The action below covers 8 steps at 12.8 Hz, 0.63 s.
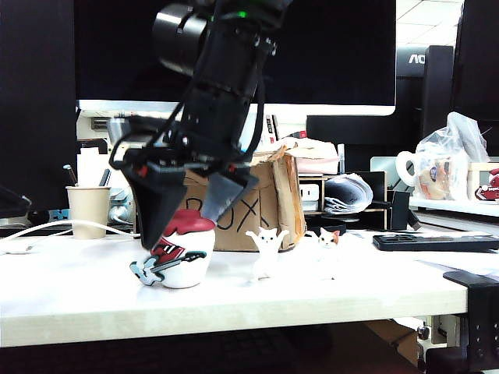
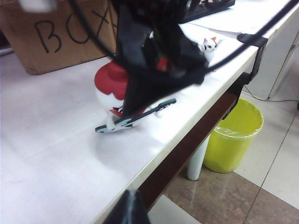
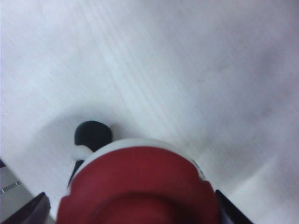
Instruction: Put the doll that is least similar in size compared to the others into the paper box.
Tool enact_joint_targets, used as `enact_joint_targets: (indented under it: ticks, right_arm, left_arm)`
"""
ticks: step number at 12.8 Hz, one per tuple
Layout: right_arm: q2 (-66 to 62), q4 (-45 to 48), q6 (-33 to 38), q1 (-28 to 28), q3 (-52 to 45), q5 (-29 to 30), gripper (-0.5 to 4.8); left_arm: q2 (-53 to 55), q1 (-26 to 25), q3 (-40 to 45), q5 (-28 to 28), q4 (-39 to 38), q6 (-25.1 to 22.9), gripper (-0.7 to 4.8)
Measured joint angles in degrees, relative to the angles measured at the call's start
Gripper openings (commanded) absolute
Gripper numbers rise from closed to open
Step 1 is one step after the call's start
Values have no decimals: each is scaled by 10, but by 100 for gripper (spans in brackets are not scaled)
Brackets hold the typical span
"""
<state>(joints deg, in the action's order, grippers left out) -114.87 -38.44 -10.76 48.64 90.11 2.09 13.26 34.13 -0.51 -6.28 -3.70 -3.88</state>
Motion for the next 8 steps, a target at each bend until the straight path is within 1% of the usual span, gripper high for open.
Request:
enact_joint_targets:
  ticks: [8]
  right_arm:
    - [-11, 9, 11, -1, 0, -8, 479]
  left_arm:
    - [0, 0, 0, 0, 0, 0, -5]
